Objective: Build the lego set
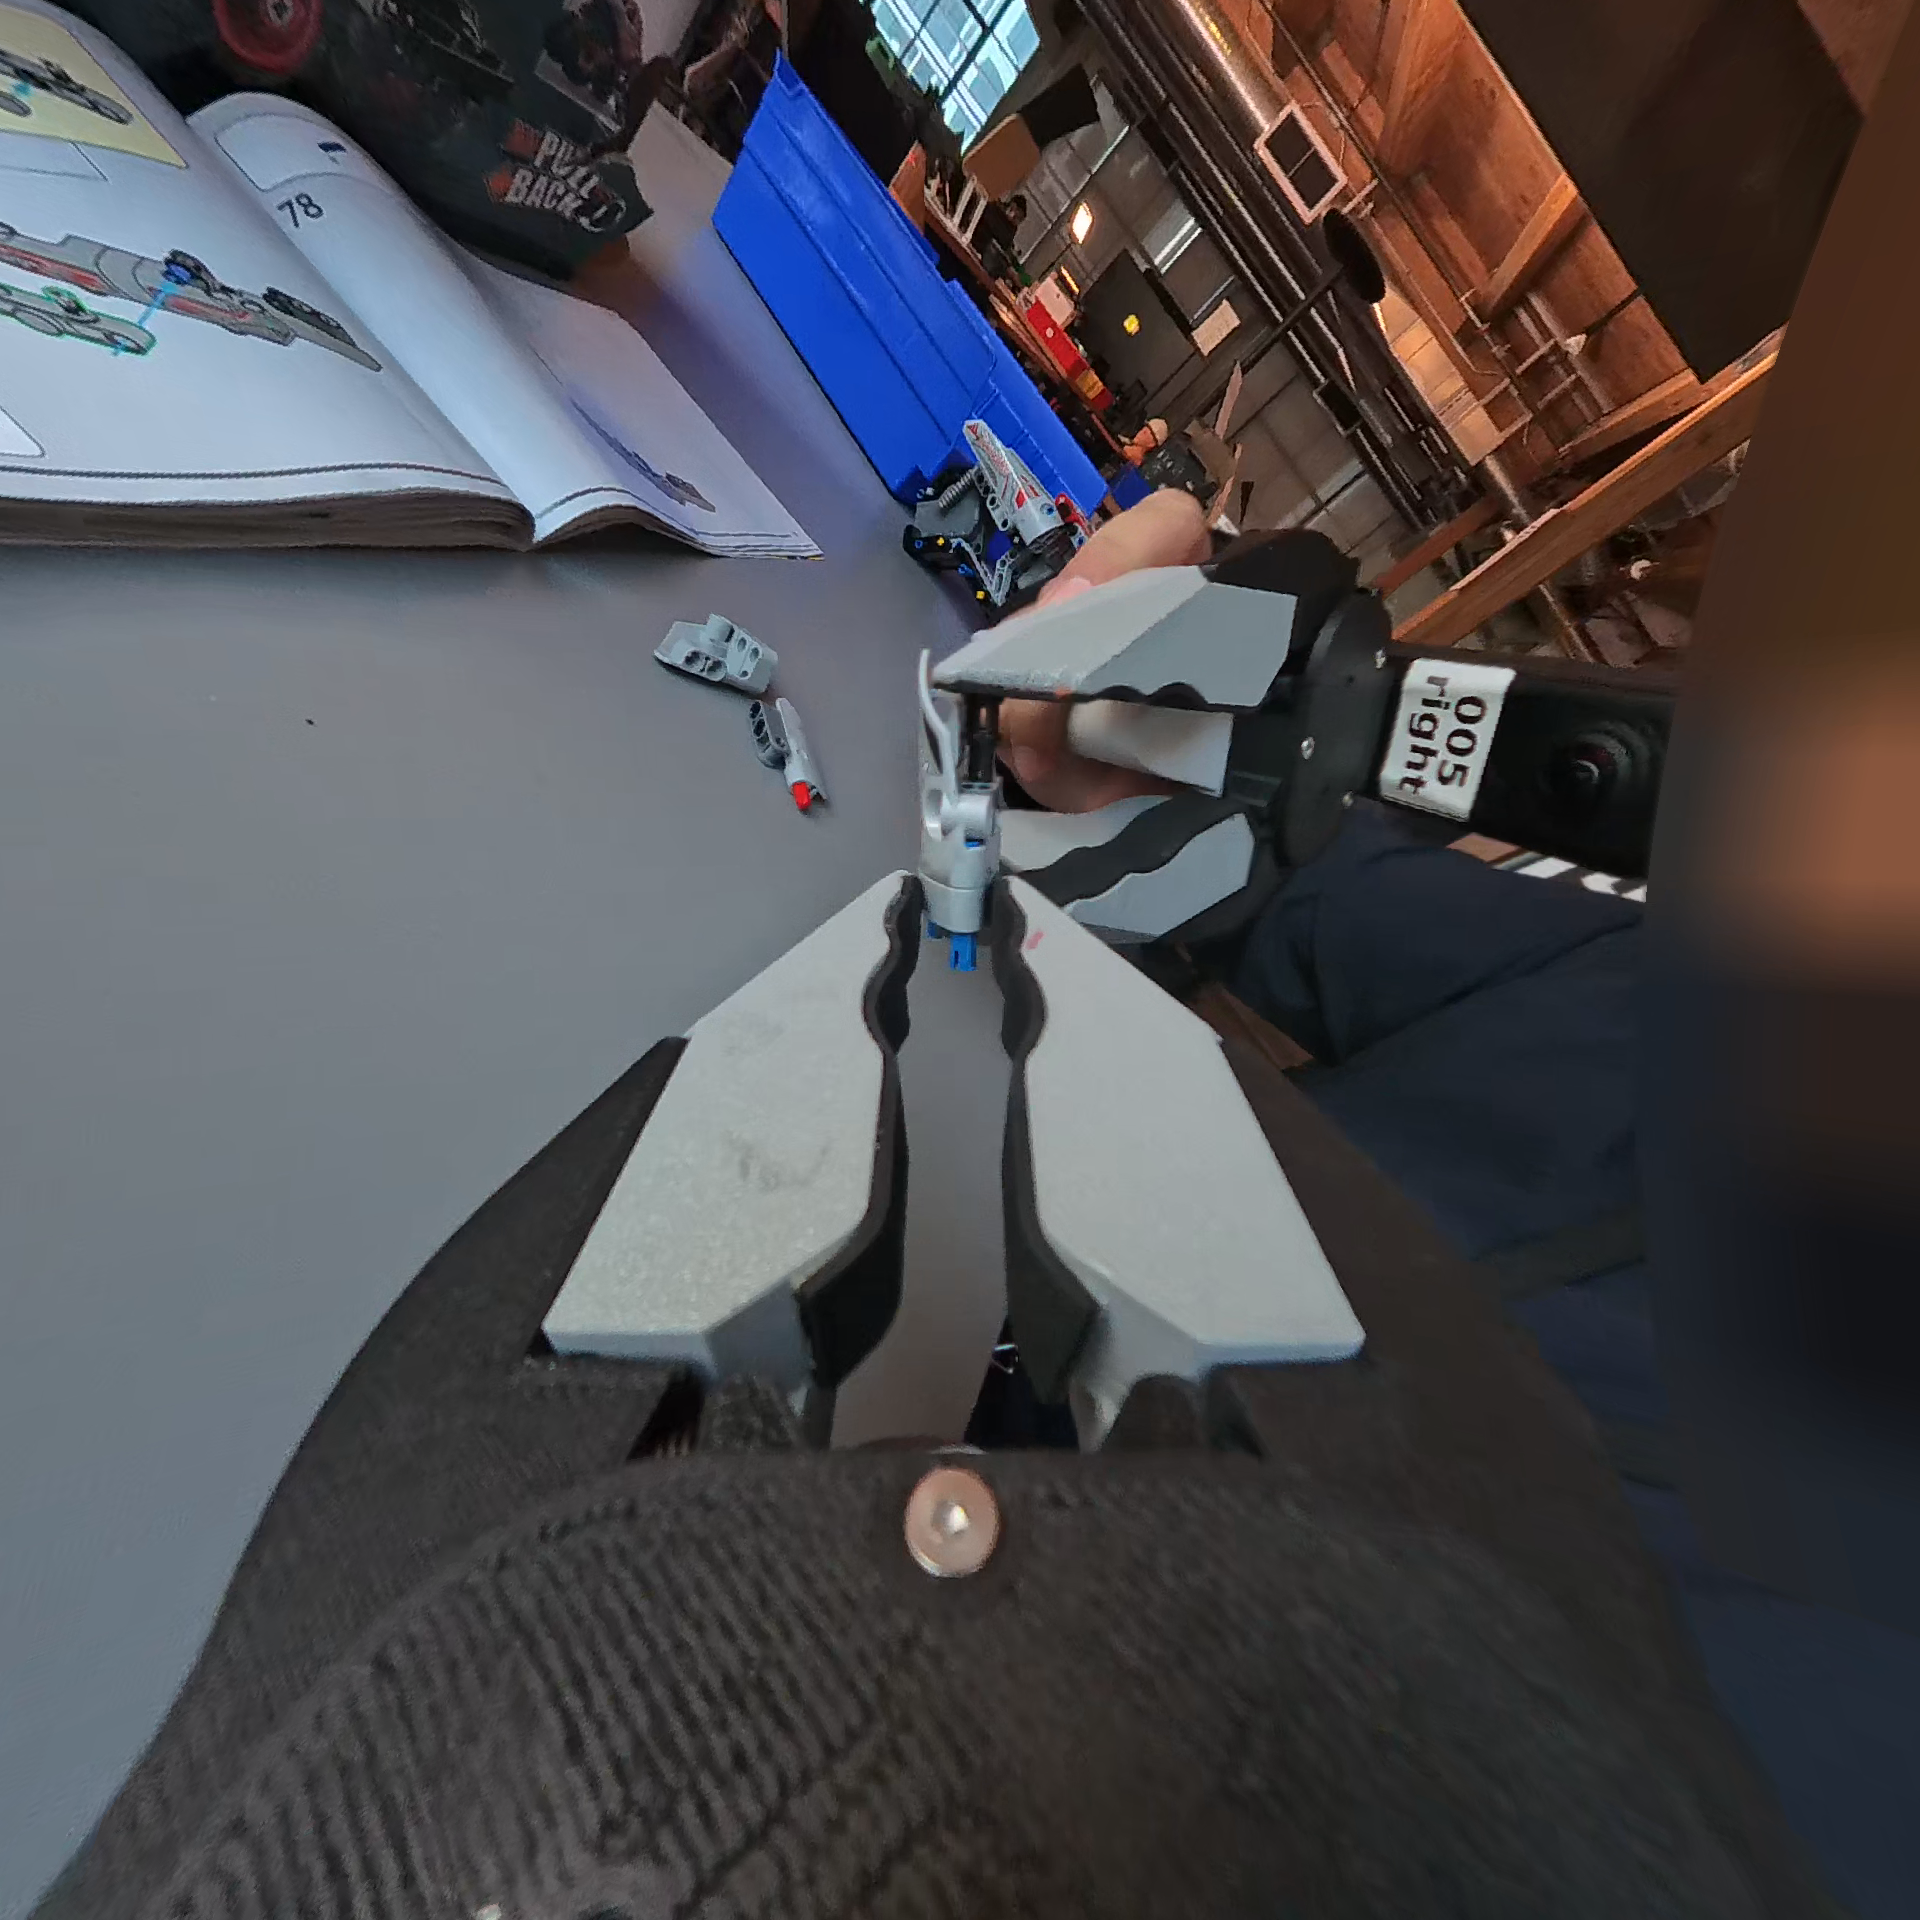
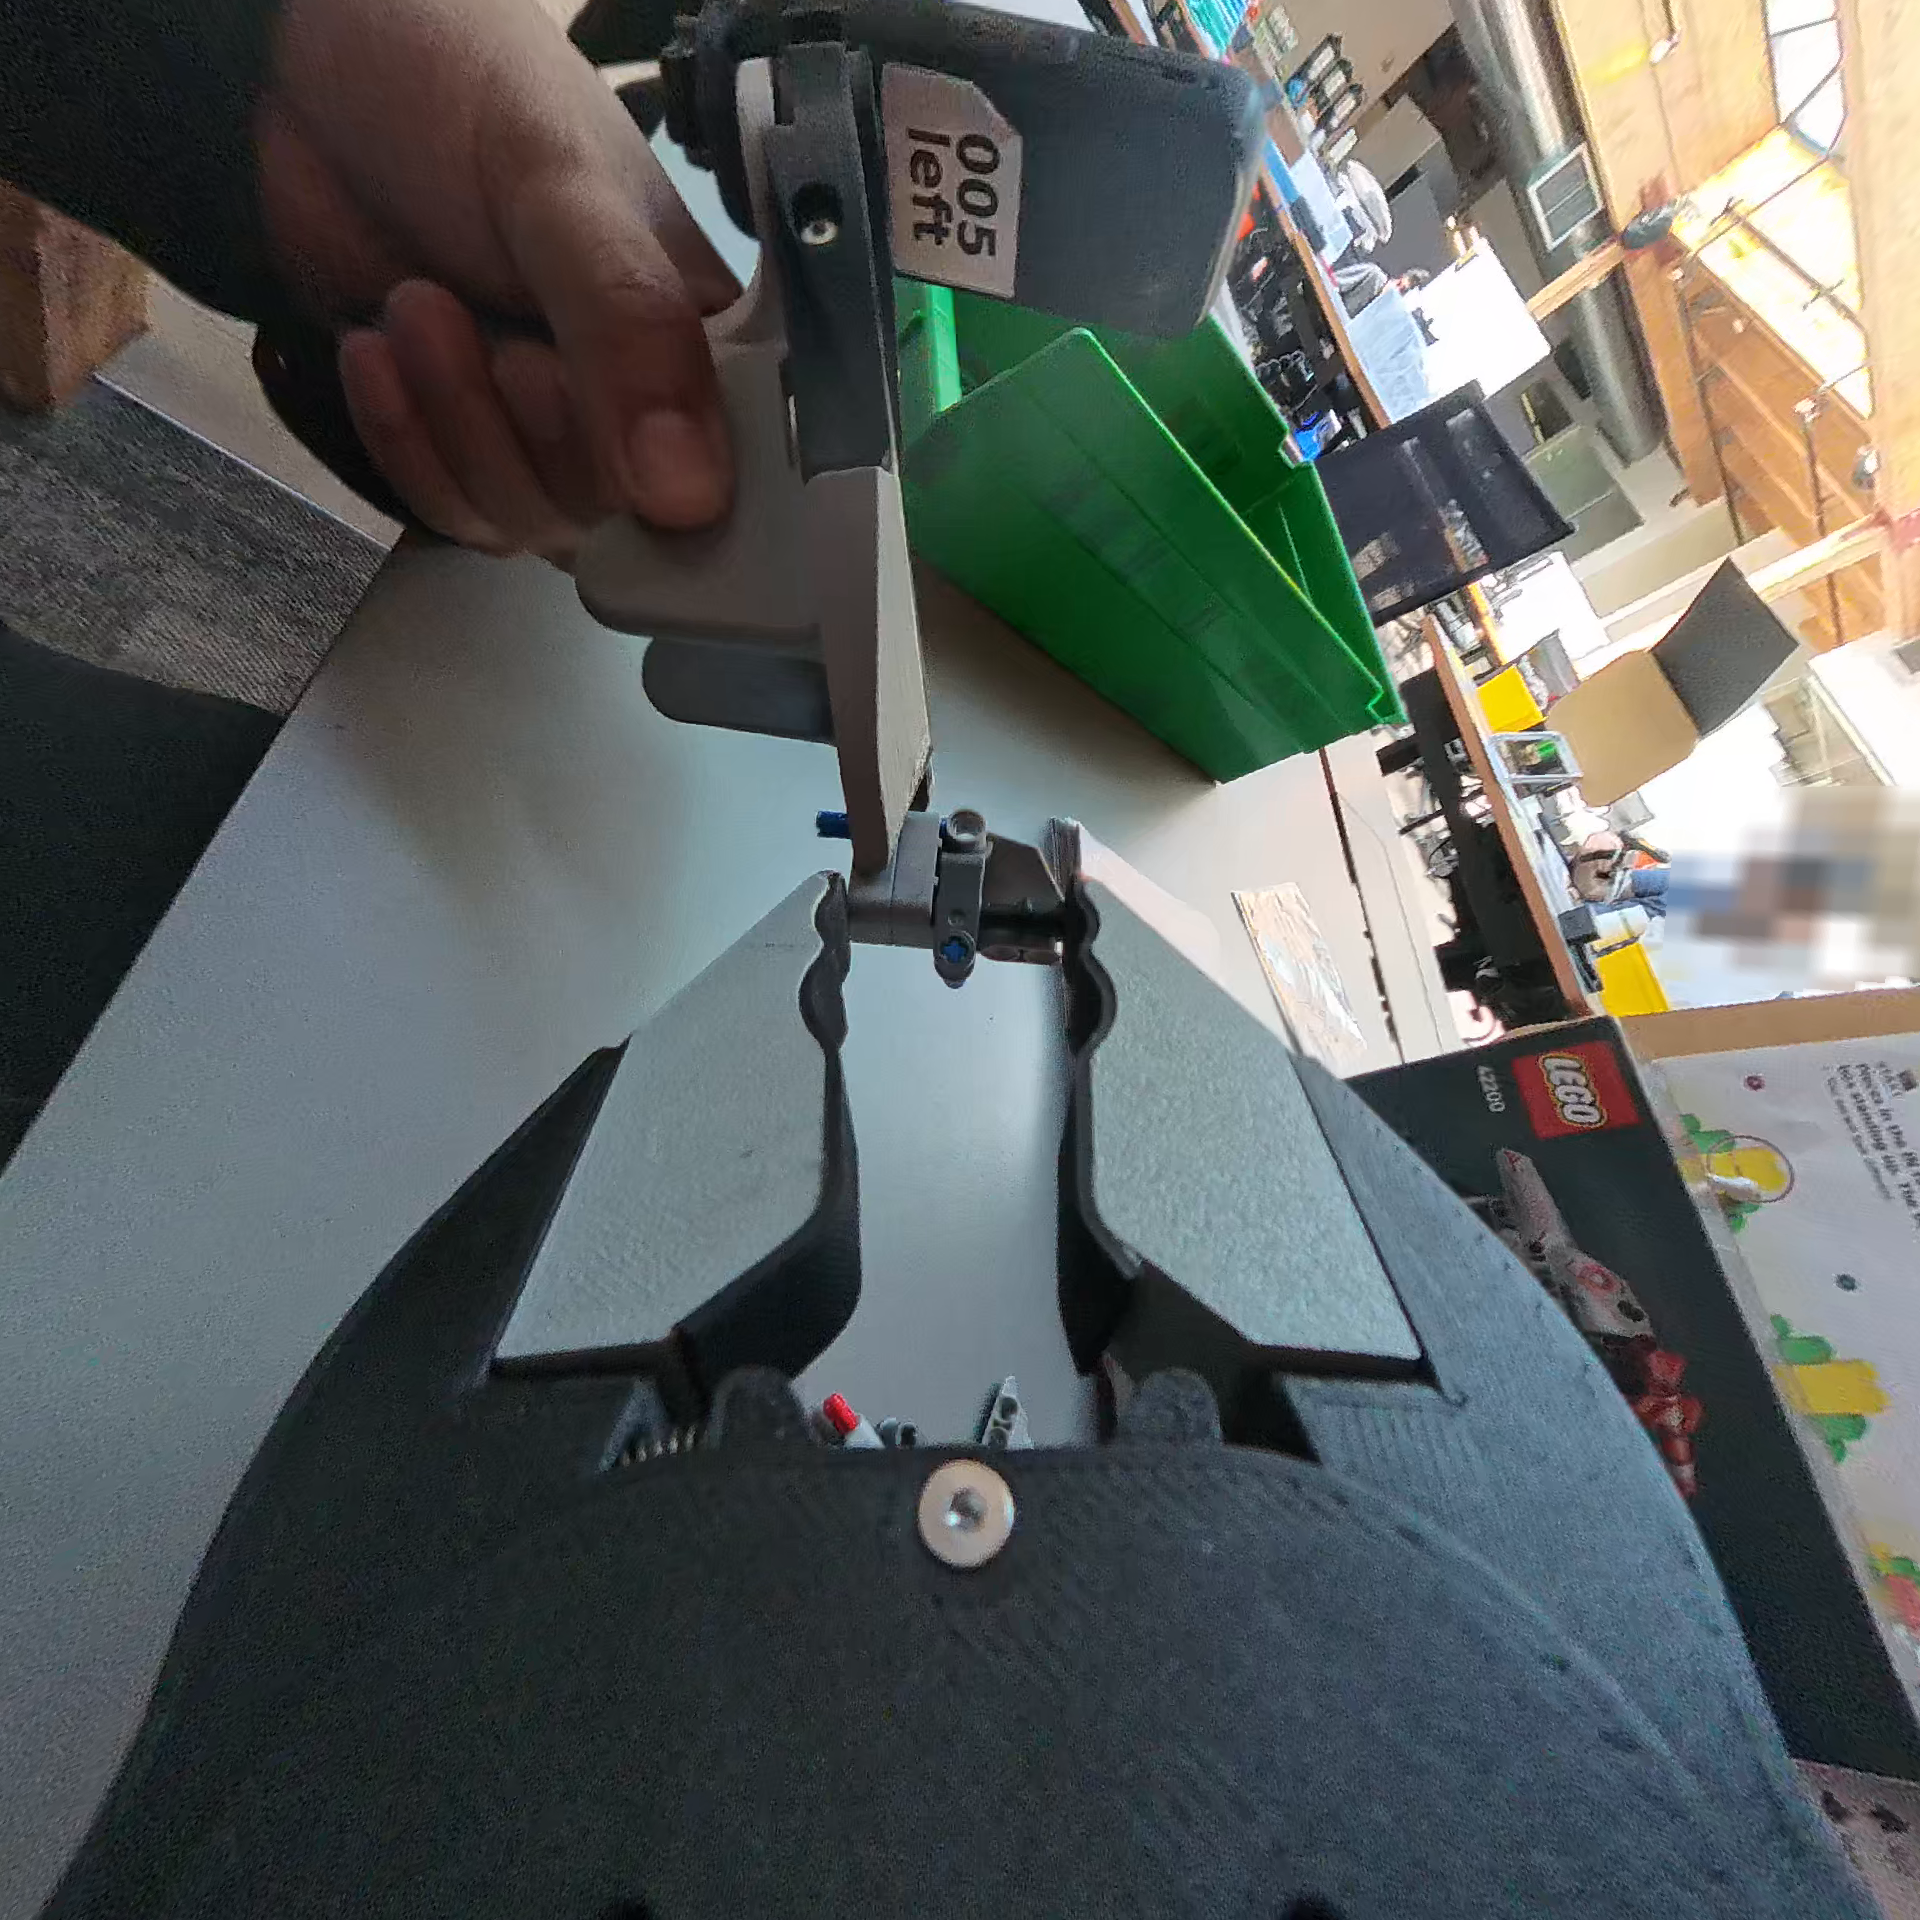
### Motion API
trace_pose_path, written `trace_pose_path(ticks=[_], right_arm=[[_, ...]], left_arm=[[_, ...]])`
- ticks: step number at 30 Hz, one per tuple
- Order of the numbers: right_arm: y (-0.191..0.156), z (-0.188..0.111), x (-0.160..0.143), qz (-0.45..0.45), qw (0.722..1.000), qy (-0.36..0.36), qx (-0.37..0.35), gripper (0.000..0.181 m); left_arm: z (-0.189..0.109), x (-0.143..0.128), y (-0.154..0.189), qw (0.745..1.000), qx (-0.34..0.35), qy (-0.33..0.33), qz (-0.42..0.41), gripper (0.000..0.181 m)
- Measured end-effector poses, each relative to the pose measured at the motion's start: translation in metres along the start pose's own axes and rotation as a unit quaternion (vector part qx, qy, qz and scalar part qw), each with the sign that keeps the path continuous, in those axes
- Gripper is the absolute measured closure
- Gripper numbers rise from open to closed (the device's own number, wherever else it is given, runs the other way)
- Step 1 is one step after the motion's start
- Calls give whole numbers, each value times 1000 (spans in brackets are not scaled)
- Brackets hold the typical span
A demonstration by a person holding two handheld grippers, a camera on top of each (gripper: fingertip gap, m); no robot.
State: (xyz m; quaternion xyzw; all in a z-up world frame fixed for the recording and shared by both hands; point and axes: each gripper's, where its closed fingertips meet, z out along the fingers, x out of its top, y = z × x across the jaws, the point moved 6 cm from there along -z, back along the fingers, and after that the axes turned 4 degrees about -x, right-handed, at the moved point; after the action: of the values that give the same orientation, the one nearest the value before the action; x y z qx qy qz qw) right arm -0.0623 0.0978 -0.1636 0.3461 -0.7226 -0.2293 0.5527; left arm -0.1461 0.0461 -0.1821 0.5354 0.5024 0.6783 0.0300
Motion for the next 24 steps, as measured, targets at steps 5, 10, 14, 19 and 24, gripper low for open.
trace_pose_path(ticks=[5,10,14,19,24], right_arm=[[3,1,-2,36,999,1,9,143],[2,4,-5,52,999,-2,7,143],[7,-3,-6,91,996,8,20,141],[9,-32,-29,180,974,17,134,144],[21,-44,-70,237,961,-78,117,142]], left_arm=[[1,2,-1,1000,-2,7,-4,170],[1,2,-4,1000,16,5,-6,170],[-2,9,-4,1000,18,-22,3,170],[-6,7,-19,966,2,-259,-21,171],[16,10,-47,919,80,-387,2,165]])
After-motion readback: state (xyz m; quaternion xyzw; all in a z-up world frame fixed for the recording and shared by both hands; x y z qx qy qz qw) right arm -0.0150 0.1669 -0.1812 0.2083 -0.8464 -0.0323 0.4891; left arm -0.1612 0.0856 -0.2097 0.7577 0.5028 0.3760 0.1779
